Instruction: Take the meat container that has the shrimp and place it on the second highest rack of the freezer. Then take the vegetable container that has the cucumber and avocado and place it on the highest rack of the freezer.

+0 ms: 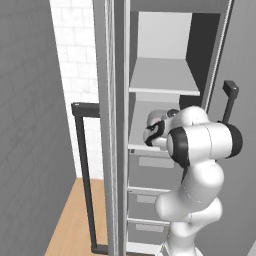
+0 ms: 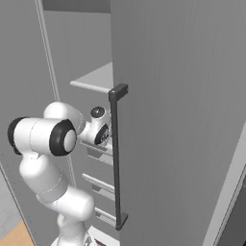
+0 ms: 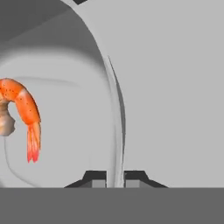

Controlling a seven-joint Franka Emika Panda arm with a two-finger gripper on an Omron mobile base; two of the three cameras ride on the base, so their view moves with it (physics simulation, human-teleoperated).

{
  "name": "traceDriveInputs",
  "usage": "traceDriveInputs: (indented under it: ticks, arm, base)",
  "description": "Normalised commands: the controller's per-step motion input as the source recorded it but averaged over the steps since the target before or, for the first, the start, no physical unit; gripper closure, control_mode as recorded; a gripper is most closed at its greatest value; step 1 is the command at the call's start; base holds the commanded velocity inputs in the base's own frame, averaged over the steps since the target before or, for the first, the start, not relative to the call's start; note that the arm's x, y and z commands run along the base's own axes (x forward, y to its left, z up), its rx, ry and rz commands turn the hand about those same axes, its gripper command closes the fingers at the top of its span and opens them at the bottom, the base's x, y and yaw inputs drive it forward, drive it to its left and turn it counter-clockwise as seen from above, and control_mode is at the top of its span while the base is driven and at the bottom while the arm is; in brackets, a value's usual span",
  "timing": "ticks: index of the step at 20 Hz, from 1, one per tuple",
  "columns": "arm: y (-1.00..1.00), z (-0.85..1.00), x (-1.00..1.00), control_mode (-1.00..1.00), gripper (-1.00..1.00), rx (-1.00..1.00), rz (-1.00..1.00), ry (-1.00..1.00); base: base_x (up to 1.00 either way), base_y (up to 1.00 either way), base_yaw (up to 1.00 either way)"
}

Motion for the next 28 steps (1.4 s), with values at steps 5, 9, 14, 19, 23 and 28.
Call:
traceDriveInputs:
  ticks: [5,9,14,19,23,28]
  arm:
    - [0.00,-0.12,0.23,-1.00,1.00,0.00,0.00,0.00]
    - [0.00,0.00,0.00,-1.00,1.00,0.00,0.00,0.00]
    - [0.00,0.00,0.00,-1.00,-1.00,0.00,0.00,0.00]
    - [0.00,0.00,0.00,-1.00,-1.00,0.00,0.00,0.00]
    - [0.00,0.00,0.00,-1.00,-1.00,0.00,0.00,0.00]
    - [0.00,0.02,-0.23,-1.00,-1.00,0.00,0.00,-0.05]
  base:
    - [0.00,0.00,0.00]
    - [0.00,0.00,0.00]
    - [0.00,0.00,0.00]
    - [0.00,0.00,0.00]
    - [0.00,0.00,0.00]
    - [0.00,0.00,0.00]
